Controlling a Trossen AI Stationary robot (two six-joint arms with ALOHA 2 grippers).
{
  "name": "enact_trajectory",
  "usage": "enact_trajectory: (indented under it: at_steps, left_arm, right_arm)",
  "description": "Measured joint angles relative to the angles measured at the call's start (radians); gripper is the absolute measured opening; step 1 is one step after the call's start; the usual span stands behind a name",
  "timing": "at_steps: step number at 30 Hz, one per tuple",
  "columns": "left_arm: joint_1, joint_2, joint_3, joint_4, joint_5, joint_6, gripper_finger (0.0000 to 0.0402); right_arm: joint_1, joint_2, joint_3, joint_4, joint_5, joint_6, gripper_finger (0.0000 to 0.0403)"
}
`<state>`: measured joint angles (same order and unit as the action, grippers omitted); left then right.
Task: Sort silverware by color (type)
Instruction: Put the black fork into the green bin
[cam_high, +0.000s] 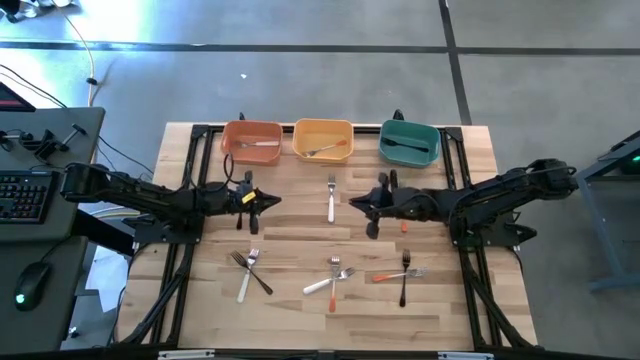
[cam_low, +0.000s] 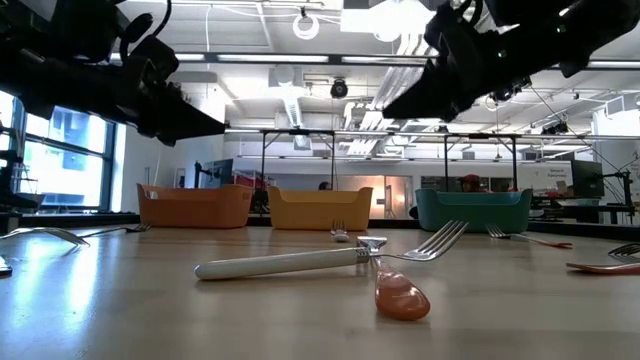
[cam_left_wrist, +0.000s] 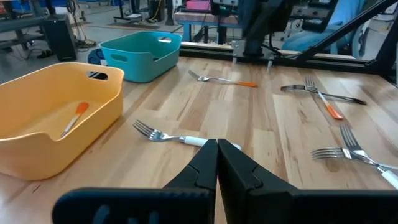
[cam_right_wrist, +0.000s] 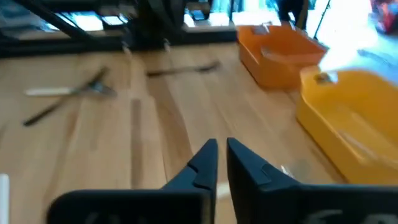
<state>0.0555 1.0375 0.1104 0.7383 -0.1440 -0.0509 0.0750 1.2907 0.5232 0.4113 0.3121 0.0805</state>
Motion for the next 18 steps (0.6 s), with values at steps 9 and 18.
enact_trajectory:
  at_steps: [9,18]
  left_arm:
    - [0.0,0.0,0.0,0.0,0.0,0.0,0.0001]
    - [0.0,0.0,0.0,0.0,0.0,0.0,0.0]
  right_arm:
    - [-0.003,0.0,0.0,-0.171,0.088,0.155,0.0113]
    - [-0.003,0.0,0.0,-0.237,0.09,0.21,0.0129]
